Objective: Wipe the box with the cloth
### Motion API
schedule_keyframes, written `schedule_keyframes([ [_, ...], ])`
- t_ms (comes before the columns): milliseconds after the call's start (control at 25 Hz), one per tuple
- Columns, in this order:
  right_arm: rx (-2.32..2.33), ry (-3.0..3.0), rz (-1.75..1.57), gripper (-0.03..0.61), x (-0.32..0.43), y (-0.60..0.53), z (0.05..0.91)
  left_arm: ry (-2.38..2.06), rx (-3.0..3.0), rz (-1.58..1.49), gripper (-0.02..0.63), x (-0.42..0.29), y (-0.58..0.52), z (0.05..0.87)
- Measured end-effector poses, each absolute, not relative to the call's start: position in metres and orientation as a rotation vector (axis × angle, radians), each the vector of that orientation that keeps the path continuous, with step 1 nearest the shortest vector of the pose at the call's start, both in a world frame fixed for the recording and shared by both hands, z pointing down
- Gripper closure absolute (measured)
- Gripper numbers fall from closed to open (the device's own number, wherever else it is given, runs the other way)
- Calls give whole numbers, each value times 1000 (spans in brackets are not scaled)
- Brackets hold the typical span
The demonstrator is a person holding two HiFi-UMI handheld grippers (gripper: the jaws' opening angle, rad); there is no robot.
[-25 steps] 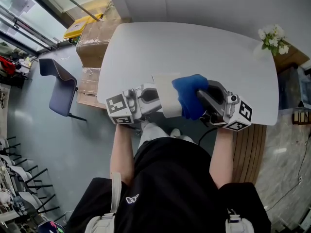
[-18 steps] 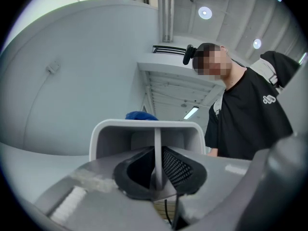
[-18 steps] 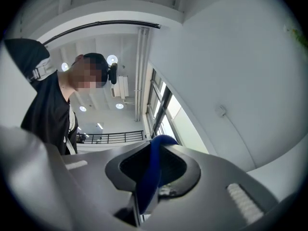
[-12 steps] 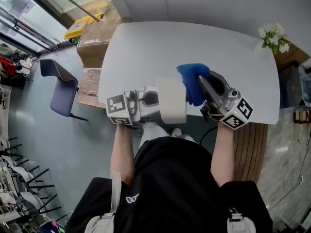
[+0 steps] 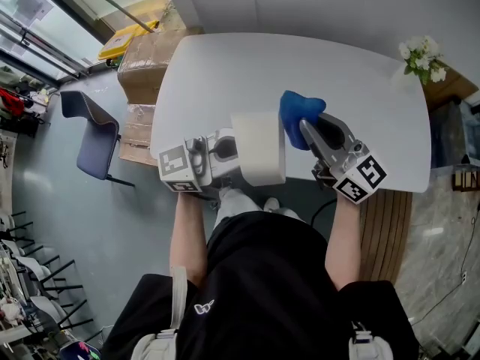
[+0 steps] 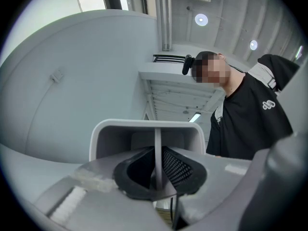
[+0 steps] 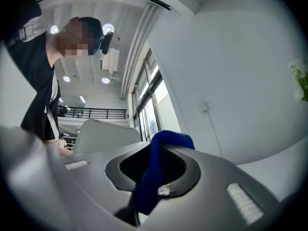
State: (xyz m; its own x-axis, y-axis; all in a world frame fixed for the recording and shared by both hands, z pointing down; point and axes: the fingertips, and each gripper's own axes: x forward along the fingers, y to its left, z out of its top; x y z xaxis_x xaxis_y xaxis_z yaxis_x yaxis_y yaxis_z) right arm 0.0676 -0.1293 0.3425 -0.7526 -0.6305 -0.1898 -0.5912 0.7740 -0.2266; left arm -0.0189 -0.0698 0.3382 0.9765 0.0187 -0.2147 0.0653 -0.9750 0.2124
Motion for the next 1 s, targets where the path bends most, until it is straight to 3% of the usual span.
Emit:
schedule_keyframes([
  [600, -408, 2875, -186, 526, 29, -73, 336, -233, 2832, -429, 561, -35, -107, 339],
  [1000, -207, 2749, -182, 526, 35, -54, 310, -377, 2838, -245, 561, -33, -121, 364],
])
